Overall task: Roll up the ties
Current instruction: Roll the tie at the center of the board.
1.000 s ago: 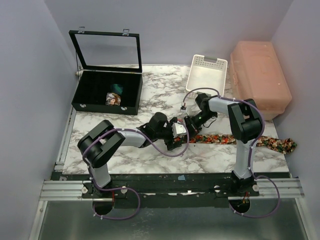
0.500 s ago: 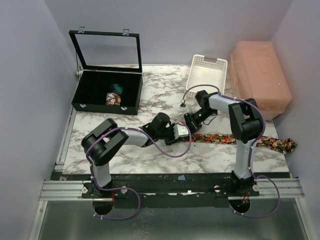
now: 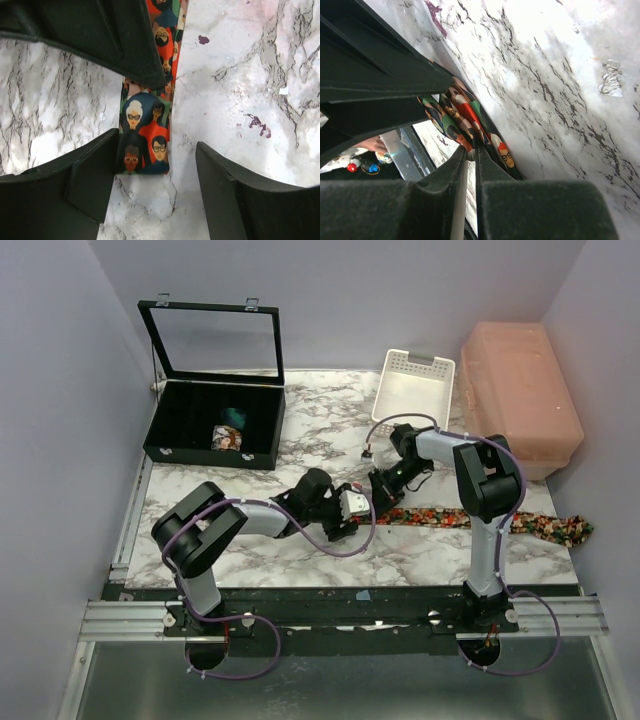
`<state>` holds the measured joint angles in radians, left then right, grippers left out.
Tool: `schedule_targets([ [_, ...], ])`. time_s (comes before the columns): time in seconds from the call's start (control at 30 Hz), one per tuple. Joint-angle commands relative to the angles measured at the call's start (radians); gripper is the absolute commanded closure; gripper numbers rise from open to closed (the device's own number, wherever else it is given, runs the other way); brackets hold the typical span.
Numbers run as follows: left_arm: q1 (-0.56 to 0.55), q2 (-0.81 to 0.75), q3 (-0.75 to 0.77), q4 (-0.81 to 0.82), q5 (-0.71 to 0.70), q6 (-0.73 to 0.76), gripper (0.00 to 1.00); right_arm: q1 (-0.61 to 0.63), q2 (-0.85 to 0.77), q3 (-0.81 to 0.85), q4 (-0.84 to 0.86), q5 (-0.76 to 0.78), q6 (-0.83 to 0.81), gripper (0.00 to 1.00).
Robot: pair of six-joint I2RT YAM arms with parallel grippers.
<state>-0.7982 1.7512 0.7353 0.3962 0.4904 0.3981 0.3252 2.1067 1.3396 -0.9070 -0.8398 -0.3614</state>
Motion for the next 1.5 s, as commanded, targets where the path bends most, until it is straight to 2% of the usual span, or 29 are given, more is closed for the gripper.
schedule_targets([
  [0.0,0.026,-0.03,-0.045,0.009,0.013,0.004,0.31,-0.005,0.046,-0.018,0.03,0.067,-0.009,0.89],
  [0.23,0.033,-0.019,-0.034,0.004,-0.014,0.015,0.33,-0.008,0.047,-0.053,0.044,0.106,-0.013,0.89],
  [0.3,0.033,-0.02,-0.035,-0.004,-0.004,0.022,0.37,-0.009,0.05,-0.057,0.046,0.112,-0.012,0.89],
  [0.4,0.033,-0.029,-0.031,-0.019,0.004,0.018,0.52,-0.013,0.054,-0.059,0.052,0.125,-0.011,0.89],
  [0.57,0.031,-0.055,-0.029,-0.025,0.075,0.014,0.6,-0.015,0.061,-0.051,0.06,0.123,-0.004,0.89],
  [0.77,0.009,-0.033,0.048,-0.03,0.103,-0.059,0.6,-0.015,0.054,-0.045,0.061,0.093,0.014,0.89],
  [1.1,-0.016,0.11,0.205,-0.101,0.082,-0.085,0.64,-0.015,0.023,-0.028,0.052,0.032,0.028,0.85],
  [1.33,-0.017,0.118,0.174,-0.146,0.051,-0.035,0.67,-0.022,-0.008,-0.019,0.038,0.025,0.036,0.84],
  [1.47,-0.008,0.104,0.155,-0.149,0.056,-0.047,0.68,-0.042,-0.02,-0.001,-0.012,0.027,0.022,0.74],
])
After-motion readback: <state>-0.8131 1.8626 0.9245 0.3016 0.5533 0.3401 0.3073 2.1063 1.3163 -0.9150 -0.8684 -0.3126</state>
